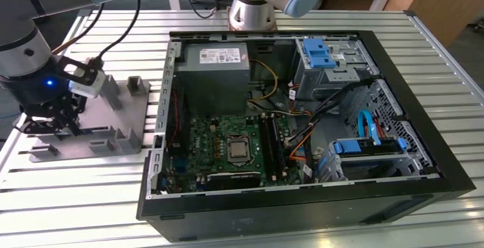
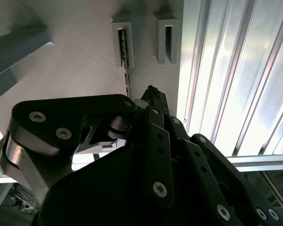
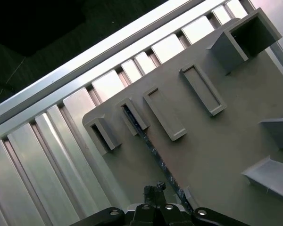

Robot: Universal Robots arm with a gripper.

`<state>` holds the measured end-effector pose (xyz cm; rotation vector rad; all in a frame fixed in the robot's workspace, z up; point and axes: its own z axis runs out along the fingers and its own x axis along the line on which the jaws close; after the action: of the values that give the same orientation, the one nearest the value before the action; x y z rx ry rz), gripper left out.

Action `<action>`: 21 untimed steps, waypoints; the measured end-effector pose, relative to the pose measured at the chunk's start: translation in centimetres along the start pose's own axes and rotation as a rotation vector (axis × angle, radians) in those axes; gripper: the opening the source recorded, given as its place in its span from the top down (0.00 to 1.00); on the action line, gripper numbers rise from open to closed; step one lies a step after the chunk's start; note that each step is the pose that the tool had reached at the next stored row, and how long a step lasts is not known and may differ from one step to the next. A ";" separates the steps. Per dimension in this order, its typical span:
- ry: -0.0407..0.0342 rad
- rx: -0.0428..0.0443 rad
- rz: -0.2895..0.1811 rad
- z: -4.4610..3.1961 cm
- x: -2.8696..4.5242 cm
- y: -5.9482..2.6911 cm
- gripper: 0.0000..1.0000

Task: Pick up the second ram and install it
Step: 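Pick up the second ram and move it above second insertion slot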

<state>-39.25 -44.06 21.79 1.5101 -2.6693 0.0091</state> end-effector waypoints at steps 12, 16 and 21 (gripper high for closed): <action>0.0020 0.0041 -0.060 0.00 0.00 0.00 0.90; 0.0026 0.0055 -0.080 0.00 0.00 0.00 0.90; 0.0033 0.0071 -0.104 0.00 0.00 0.00 0.90</action>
<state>-39.25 -44.06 21.79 1.6468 -2.5877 0.0151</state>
